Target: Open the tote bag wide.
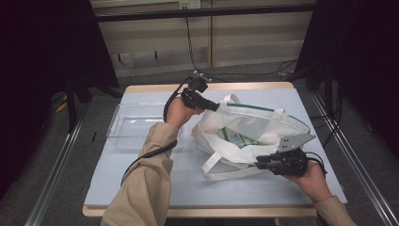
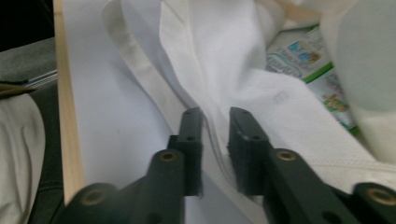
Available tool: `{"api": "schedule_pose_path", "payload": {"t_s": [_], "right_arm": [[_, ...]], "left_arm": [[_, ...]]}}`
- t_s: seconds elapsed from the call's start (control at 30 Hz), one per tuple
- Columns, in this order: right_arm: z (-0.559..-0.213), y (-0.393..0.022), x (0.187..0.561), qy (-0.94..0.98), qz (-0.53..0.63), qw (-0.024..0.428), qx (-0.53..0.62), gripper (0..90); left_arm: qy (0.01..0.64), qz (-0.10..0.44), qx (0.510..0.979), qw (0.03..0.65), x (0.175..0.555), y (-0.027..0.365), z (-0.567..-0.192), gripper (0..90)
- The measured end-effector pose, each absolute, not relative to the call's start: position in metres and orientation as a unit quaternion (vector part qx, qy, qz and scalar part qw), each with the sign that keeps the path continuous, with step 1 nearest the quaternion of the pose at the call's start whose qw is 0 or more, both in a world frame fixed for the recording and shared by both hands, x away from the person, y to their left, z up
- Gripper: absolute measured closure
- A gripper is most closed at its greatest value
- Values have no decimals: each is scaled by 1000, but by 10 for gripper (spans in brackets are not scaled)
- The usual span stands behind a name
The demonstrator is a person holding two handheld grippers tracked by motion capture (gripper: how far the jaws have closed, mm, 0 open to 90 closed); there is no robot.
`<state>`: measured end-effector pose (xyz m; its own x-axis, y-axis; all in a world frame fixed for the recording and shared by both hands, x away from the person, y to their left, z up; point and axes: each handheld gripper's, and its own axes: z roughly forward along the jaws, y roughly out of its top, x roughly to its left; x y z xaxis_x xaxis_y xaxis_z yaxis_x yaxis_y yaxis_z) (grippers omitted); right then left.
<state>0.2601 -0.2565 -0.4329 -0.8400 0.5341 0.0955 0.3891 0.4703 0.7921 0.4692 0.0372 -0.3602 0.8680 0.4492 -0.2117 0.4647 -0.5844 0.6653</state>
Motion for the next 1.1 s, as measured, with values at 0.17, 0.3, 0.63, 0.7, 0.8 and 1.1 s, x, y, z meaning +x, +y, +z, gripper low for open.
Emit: {"api": "schedule_pose_path", "payload": {"t_s": [0.17,0.3,0.63,0.7,0.8,1.1], "right_arm": [[-419,-261,265,846,445,100,278,551],[-413,-266,266,841,447,111,286,500],[-408,-286,265,831,439,141,311,394],[-410,-287,264,832,437,143,312,395],[-409,-286,264,832,436,143,312,418],[-394,-283,273,817,452,149,325,692]], "left_arm": [[255,-12,895,366,467,38,-361,729],[249,-14,896,368,465,36,-360,713],[241,-13,901,361,461,33,-359,681],[240,-13,903,356,461,32,-359,681],[240,-15,901,360,462,32,-362,682],[236,-14,905,355,462,32,-362,699]]}}
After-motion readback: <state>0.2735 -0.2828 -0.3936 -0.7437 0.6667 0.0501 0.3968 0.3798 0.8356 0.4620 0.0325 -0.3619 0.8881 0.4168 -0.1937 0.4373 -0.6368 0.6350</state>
